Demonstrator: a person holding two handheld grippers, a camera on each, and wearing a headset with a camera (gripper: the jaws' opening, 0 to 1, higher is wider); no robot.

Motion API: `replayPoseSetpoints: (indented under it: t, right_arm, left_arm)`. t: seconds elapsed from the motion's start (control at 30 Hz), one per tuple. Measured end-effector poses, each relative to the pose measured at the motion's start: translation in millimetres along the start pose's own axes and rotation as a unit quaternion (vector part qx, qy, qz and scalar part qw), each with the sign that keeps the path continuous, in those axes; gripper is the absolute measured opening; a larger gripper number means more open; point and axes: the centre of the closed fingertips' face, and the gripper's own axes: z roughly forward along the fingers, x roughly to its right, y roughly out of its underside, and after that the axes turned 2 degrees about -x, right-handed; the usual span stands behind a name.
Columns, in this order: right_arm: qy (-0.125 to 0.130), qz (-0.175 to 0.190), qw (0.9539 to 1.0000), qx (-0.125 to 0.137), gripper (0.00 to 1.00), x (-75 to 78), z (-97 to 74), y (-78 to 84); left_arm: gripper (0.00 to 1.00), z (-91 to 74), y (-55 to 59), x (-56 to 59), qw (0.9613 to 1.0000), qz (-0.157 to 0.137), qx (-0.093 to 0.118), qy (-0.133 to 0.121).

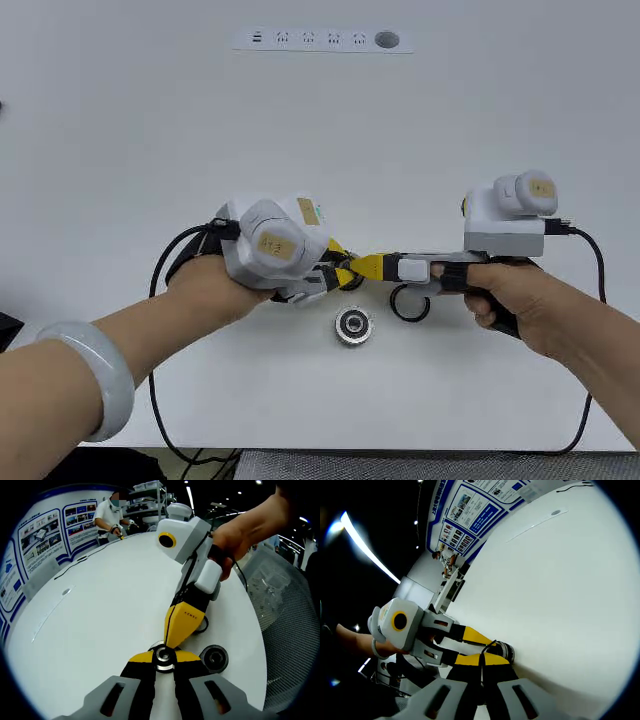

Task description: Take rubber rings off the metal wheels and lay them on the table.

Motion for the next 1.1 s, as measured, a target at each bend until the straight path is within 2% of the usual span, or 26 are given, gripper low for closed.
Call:
replayPoseSetpoints:
  t: [0.17,0.3,0.5,0.6,0.83,1.1]
  right_arm:
    - [0.005,0.009,0.9999,0.006,0.01,3.9,-2.7,0.0]
    - [0.012,0.01,0.9998,0.008,0.01,7.0,-2.8,0.5]
    - [0.022,0.014,0.9996,0.006,0.01,12.6,-2.0,2.9]
    - [0.027,0.013,0.9995,0.005,0.01,15.1,-2.1,3.6]
    - [0.029,0.014,0.9995,0.006,0.01,16.1,-3.5,2.6]
    - [0.028,0.014,0.9995,0.006,0.01,14.3,-4.2,2.3]
  left_arm:
    - [0.13,0.3,-0.1,0.0,1.0,0.003,0.0,0.002]
    - [0.13,0.1,-0.4,0.8,0.9998,0.017,0.004,0.003]
    - [0.14,-0.4,-1.6,0.8,0.9998,0.017,0.011,0.0]
    - [0.19,-0.9,-3.7,-0.3,0.9998,0.013,0.016,-0.002]
    - [0.21,-3.0,-5.4,1.5,0.9997,0.014,0.021,0.002]
    - [0.27,-6.7,-8.1,0.1,0.9993,0.018,0.032,-0.005]
